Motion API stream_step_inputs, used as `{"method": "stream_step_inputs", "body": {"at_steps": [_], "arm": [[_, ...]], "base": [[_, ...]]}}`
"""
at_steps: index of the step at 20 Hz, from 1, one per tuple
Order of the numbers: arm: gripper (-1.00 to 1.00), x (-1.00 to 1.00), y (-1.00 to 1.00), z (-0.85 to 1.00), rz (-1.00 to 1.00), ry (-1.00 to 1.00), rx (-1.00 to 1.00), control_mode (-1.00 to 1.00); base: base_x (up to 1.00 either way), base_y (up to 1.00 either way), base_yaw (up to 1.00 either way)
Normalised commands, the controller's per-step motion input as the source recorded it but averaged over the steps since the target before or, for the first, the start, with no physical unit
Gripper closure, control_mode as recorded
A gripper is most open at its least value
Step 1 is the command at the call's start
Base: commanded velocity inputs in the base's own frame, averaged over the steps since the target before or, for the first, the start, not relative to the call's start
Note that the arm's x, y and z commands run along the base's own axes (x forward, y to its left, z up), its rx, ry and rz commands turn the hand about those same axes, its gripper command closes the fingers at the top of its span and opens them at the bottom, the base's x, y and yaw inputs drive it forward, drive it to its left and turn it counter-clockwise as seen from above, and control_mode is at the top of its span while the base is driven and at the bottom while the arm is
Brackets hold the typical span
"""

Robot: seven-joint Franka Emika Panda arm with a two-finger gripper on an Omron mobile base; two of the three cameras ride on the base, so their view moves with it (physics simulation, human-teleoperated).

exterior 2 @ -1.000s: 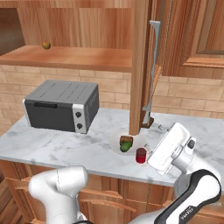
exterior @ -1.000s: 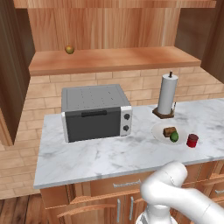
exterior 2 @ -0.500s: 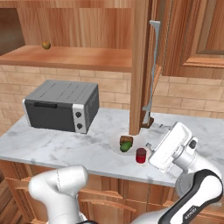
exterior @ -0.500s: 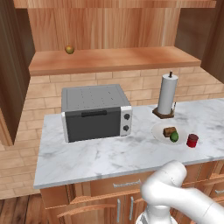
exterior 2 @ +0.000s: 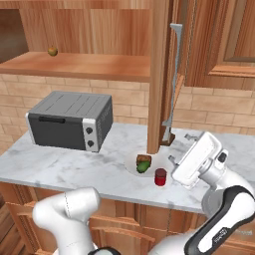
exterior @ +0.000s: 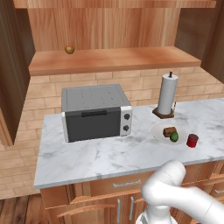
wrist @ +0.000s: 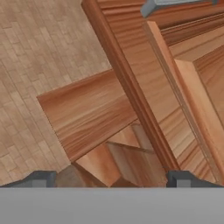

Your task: Pick the avocado and bread from the counter and place them on the plate. Then pick the jam from the cabinet and place it next to the plate. Lastly close the cabinet door.

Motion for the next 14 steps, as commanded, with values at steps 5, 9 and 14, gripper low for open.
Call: {"method": "stream_step_inputs", "body": {"at_steps": [5,9,14], "arm": [[-1.00,0.13,-0.07,0.29,0.00,0.00,0.00,-1.00],[-1.00,0.11,-0.02,0.27,0.00,0.00,0.00,-1.00],[-1.00,0.09,0.00,0.29,0.00,-0.02,0.00,-1.00]], "base": [[0.00,0.00,0.00],[0.00,0.00,0.00],[0.00,0.00,0.00]]}}
